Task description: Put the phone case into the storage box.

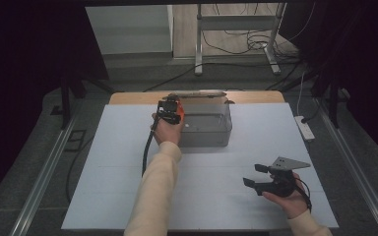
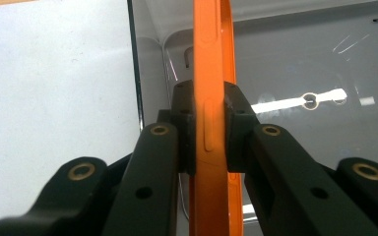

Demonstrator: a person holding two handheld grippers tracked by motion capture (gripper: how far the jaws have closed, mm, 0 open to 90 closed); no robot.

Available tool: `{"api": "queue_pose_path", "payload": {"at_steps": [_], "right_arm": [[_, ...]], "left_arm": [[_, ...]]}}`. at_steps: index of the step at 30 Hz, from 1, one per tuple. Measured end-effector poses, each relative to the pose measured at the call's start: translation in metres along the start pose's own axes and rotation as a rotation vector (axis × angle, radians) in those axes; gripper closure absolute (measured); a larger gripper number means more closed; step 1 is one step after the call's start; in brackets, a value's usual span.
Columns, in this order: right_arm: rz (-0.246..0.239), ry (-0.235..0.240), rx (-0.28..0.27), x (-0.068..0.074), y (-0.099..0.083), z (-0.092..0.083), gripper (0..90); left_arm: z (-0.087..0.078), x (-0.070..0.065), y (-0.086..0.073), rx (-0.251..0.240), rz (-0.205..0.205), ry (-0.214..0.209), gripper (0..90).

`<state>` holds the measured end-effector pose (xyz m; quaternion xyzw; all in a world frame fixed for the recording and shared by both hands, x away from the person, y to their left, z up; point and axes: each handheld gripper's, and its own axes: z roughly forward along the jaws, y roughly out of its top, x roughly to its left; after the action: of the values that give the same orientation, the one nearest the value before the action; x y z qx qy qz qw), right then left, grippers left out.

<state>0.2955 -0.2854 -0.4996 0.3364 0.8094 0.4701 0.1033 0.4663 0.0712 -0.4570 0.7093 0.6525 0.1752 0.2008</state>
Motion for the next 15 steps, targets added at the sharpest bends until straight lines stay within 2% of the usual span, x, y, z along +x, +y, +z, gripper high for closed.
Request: {"api": "queue_pose_path", "payload": {"at_steps": [8,15], "right_arm": [[-0.001,-0.001,0.001,0.0002,0.0000,0.0002,24.2],[0.001,-0.001,0.001,0.0000,0.0000,-0.0001,24.3]], "left_arm": [[0.0002,0.0000,0.0004,0.009,0.000,-0.003,79.1],[0.0012,-0.0017,0.0024,0.030,0.009,0.012,79.1]]}}
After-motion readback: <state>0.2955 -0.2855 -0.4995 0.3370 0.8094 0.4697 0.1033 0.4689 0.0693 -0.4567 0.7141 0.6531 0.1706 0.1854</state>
